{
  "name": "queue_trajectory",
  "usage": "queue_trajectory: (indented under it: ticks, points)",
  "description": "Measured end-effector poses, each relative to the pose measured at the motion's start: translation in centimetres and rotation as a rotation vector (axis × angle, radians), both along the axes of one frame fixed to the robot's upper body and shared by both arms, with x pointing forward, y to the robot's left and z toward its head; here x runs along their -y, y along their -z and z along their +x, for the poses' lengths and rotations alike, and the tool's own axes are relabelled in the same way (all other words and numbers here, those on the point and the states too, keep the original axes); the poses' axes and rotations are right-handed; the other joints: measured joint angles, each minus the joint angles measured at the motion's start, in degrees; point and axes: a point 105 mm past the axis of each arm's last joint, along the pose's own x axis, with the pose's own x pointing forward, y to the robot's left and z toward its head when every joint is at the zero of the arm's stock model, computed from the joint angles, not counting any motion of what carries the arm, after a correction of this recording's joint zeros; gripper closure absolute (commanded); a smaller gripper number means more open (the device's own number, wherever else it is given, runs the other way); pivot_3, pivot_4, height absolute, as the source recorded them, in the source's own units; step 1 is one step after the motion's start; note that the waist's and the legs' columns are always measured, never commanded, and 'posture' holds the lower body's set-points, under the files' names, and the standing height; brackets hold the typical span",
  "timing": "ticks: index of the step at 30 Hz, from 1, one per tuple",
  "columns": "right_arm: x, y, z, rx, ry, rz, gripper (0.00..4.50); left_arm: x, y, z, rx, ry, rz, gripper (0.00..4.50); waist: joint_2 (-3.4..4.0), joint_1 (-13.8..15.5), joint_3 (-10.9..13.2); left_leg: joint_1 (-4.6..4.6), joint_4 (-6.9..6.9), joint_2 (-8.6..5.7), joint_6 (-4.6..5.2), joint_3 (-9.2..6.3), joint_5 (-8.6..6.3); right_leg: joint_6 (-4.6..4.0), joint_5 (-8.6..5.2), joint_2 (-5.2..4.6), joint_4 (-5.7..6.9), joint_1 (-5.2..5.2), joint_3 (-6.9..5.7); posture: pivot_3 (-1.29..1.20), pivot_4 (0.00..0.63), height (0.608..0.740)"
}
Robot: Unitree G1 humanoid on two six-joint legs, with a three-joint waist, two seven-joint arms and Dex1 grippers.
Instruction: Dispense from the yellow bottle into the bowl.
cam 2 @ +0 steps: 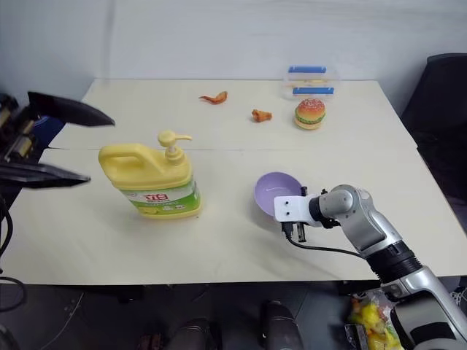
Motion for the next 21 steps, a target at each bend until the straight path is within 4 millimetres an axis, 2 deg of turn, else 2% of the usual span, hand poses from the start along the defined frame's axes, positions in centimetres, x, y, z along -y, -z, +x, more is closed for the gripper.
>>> queue_trajectory:
  ticks: [1, 4, 7, 9, 13, 15, 18, 21]
  points:
    - [0.0, 0.0, 0.0, 0.004, 0.005, 0.005, 4.5, 0.0, 0.3, 0.0, 0.002, -0.006, 0.008, 0.02, 0.0, 0.0, 0.0, 0.01, -0.01, 0.01, -0.01, 0.0, 0.0, 0.0, 0.0, 0.01, 0.01, 0.01, 0.01, 0.0, 0.15, 0.74]
    - [0.1, 0.4, -0.1, 0.002, 0.016, 0.011, 3.76, -0.1, 1.1, 0.2, -0.003, -0.01, 0.021, 0.0, -0.01, 0.1, 0.0, 0.01, -0.01, 0.0, -0.01, 0.0, 0.0, 0.0, 0.0, 0.02, 0.05, 0.03, 0.01, 0.0, 0.15, 0.74]
    - [0.4, 1.1, -0.6, -0.039, 0.043, 0.036, 2.73, -0.1, 1.5, 0.4, 0.001, -0.016, 0.021, 0.0, -0.01, 0.1, 0.0, -0.01, -0.06, 0.0, 0.0, 0.02, 0.0, 0.01, 0.0, 0.02, 0.03, 0.0, 0.0, 0.0, 0.15, 0.74]
    - [0.5, 0.3, -0.7, -0.047, 0.068, 0.083, 2.05, -0.2, 1.7, 0.5, 0.004, -0.018, 0.023, 0.0, -0.01, 0.1, 0.0, -0.01, -0.09, -0.01, 0.0, 0.04, 0.0, 0.01, 0.01, 0.03, 0.02, -0.01, 0.01, 0.0, 0.15, 0.74]
    - [1.4, -3.4, -0.9, -0.038, 0.132, 0.214, 0.69, -0.5, 3.2, 1.0, -0.019, -0.031, 0.047, 0.0, 0.0, 0.1, 0.0, 0.0, -0.12, 0.0, 0.0, 0.04, 0.0, 0.01, 0.0, 0.04, 0.01, -0.01, 0.0, 0.0, 0.15, 0.74]
    - [3.4, -6.5, -1.3, -0.05, 0.215, 0.328, 0.02, -0.9, 4.1, 1.4, -0.031, -0.051, 0.06, 0.0, -0.01, 0.4, 0.0, -0.02, -0.13, -0.02, 0.0, 0.04, 0.0, 0.01, 0.01, 0.03, -0.01, -0.01, -0.01, 0.0, 0.15, 0.74]
    - [8.0, -10.6, -2.6, -0.043, 0.337, 0.432, 0.02, -1.6, 4.6, 1.9, -0.024, -0.097, 0.07, 0.0, 0.0, 1.5, 0.0, 0.0, -0.22, -0.02, 0.06, 0.07, -0.03, 0.02, 0.01, 0.04, -0.11, 0.0, -0.02, 0.0, 0.15, 0.74]
    - [12.0, -13.5, -4.8, -0.037, 0.424, 0.469, 0.02, -2.9, 4.2, 2.0, -0.011, -0.158, 0.044, 0.0, -0.03, 1.8, 0.0, 0.0, -0.31, 0.01, 0.08, 0.07, -0.04, 0.03, 0.02, 0.1, -0.28, 0.02, -0.03, 0.0, 0.15, 0.74]
